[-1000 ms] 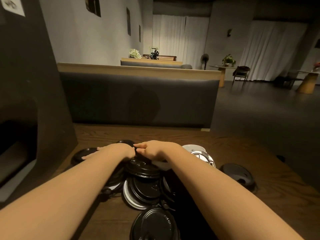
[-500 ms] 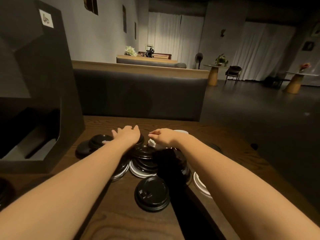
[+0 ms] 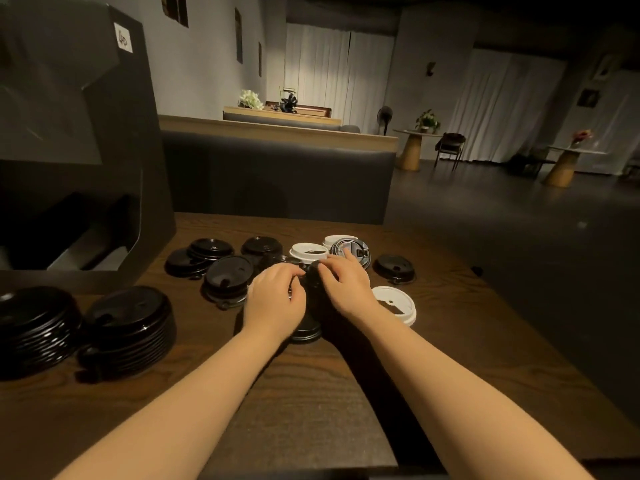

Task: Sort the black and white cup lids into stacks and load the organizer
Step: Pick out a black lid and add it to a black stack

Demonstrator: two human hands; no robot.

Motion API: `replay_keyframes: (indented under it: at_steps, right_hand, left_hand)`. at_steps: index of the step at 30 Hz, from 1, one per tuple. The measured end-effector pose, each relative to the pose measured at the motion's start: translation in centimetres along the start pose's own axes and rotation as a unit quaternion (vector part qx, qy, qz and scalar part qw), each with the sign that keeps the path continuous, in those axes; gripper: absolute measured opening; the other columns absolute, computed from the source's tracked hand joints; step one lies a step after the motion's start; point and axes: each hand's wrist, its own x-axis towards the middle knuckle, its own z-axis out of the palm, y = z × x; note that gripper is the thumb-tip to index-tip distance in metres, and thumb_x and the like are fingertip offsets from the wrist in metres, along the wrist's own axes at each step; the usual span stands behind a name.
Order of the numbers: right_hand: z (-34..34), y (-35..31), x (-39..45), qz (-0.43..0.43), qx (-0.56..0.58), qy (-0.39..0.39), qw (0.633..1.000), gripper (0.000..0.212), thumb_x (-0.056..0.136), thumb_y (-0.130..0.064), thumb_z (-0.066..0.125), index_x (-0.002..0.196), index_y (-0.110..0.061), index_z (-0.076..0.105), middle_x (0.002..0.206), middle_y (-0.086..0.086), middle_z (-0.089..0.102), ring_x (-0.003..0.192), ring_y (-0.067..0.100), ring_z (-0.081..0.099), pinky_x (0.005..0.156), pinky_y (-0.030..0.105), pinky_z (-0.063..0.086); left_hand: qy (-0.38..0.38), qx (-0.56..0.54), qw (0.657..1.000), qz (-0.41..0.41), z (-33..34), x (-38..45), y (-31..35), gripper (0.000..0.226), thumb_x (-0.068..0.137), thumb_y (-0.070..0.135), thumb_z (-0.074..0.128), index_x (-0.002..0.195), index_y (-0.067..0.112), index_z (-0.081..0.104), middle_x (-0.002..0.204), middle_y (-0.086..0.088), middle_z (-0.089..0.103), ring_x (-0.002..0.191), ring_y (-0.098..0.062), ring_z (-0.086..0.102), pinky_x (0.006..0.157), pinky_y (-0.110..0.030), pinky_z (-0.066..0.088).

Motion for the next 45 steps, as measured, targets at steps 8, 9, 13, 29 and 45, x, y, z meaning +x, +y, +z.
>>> replay_keyframes:
  at_steps: [8,9,13,29,45]
  right_hand:
    - [1.0,1.6,-4.0,0.132,0.146,0.154,0.968,0.038,0.098,-0.009,0.038,0.134,-0.009,0.049,0.146,0.009,0.042,0.144,0.021,0.02,0.115,0.035,0.018]
    - [0.7,1.9,-4.1,0.16,0.169,0.175,0.957,0.039,0.097,-0.007,0.038,0.135,-0.008,0.048,0.146,0.011,0.041,0.143,0.021,0.023,0.115,0.036,0.02]
    - [0.1,2.2,-4.8,0.187,0.182,0.163,0.951,0.037,0.095,-0.01,0.041,0.13,-0.009,0.053,0.132,0.01,0.054,0.127,0.023,0.045,0.108,0.04,0.037]
    - [-0.3,-0.6,-5.2,0.189,0.43,0.018,0.883,0.032,0.095,-0.014,0.055,0.125,-0.007,0.05,0.117,0.012,0.064,0.099,0.022,0.065,0.075,0.031,0.059]
    - [-0.3,1.0,-5.0,0.201,-0.001,0.068,0.977,0.038,0.096,-0.038,0.044,0.127,-0.022,0.058,0.123,0.003,0.062,0.121,0.026,0.047,0.098,0.041,0.039]
  left_hand:
    - [-0.097,0.043,0.99,-0.092,-1.3,-1.6,-0.7,0.053,0.088,0.053,0.056,0.132,0.022,0.052,0.136,0.001,0.051,0.128,-0.02,0.044,0.106,-0.042,0.038]
    - [-0.116,0.054,0.986,-0.108,-1.4,-1.6,-0.7,0.065,0.082,0.063,0.057,0.134,0.024,0.05,0.137,0.002,0.049,0.13,-0.021,0.042,0.107,-0.044,0.038]
    - [-0.186,0.14,0.967,-0.105,-1.8,-1.7,-0.3,0.103,0.059,0.085,0.058,0.142,0.028,0.039,0.145,0.0,0.044,0.135,-0.023,0.037,0.11,-0.045,0.034]
    - [-0.125,-0.252,0.951,-0.131,-1.7,-1.5,0.0,0.118,0.069,0.021,0.084,0.153,0.032,0.003,0.153,0.006,0.028,0.133,-0.013,0.04,0.112,-0.041,0.035]
    - [-0.083,-0.284,0.937,-0.187,-1.6,-1.0,-0.9,0.019,0.093,0.027,0.06,0.106,0.02,0.071,0.103,0.0,0.072,0.102,-0.017,0.065,0.096,-0.042,0.05]
